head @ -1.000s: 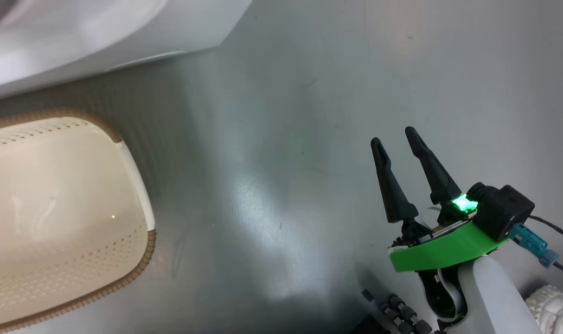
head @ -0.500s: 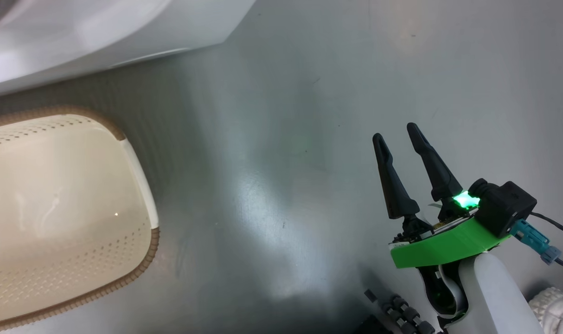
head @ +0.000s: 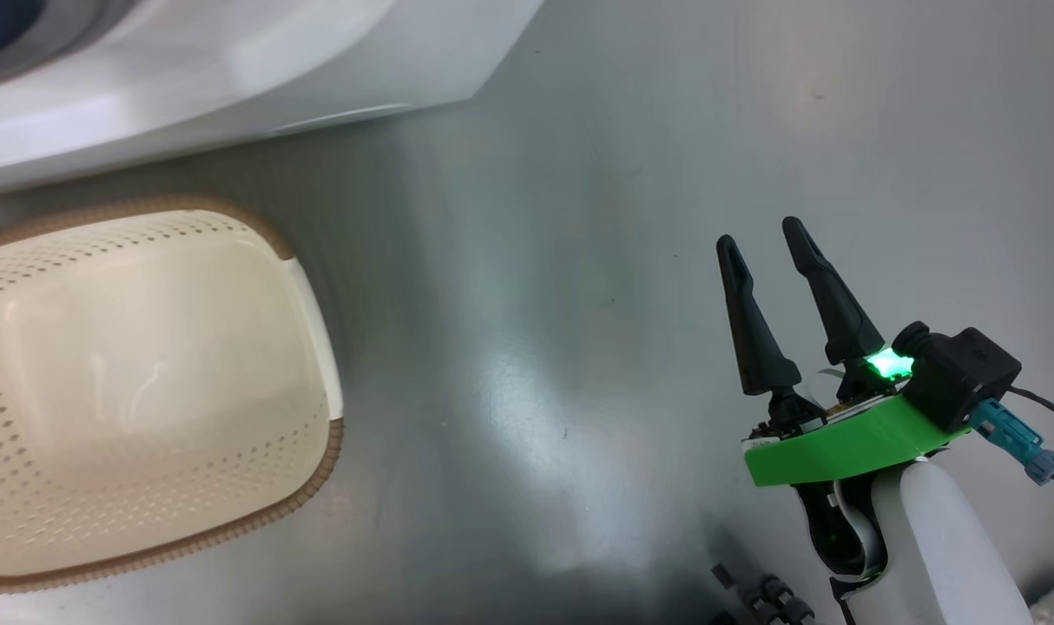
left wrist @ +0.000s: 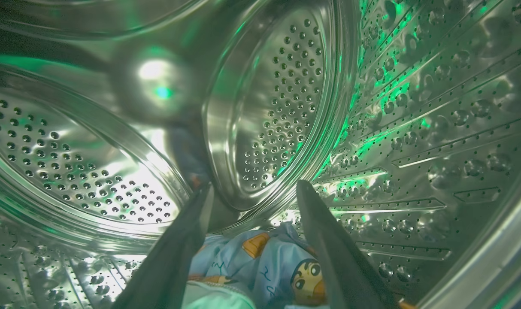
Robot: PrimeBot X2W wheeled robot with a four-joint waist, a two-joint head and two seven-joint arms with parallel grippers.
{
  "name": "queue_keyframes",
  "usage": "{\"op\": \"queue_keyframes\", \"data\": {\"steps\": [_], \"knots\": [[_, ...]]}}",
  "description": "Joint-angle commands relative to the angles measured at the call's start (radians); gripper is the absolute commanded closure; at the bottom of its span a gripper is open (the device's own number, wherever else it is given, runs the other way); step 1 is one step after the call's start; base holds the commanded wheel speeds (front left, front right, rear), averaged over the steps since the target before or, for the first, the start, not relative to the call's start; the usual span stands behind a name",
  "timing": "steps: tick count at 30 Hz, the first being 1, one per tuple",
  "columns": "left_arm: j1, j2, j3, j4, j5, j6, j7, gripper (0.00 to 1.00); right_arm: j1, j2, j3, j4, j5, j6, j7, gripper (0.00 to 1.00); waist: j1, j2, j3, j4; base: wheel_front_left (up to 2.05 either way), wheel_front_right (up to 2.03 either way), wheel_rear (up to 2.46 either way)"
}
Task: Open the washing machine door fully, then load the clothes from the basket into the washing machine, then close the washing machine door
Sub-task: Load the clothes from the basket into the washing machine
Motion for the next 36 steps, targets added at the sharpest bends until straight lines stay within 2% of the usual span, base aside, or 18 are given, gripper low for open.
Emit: {"op": "queue_keyframes", "data": {"steps": [1, 10, 26, 36], "knots": [[0.028, 0.038, 0.023, -0.035, -0.003, -0.002, -0.002, 0.0, 0.019, 0.001, 0.017, -0.015, -0.01, 0.002, -0.005, 0.0, 0.0, 0.0, -0.012, 0.016, 0.0, 0.0, 0.0], [0.145, 0.005, 0.061, -0.099, -0.01, -0.002, -0.002, 0.0, 0.023, 0.001, 0.005, -0.007, -0.018, 0.002, -0.005, 0.0, 0.0, 0.0, -0.051, 0.044, 0.0, 0.0, 0.0], [0.488, -0.073, 0.136, -0.326, 0.016, -0.002, -0.002, 0.0, 0.041, 0.001, -0.008, 0.006, -0.035, 0.002, -0.005, 0.0, 0.0, 0.0, -0.121, 0.087, 0.0, 0.0, 0.0], [0.676, -0.134, 0.229, -0.444, 0.018, -0.002, -0.002, 0.0, 0.047, 0.001, -0.002, 0.007, -0.042, 0.002, -0.005, 0.0, 0.0, 0.0, -0.135, 0.085, 0.0, 0.0, 0.0]]}}
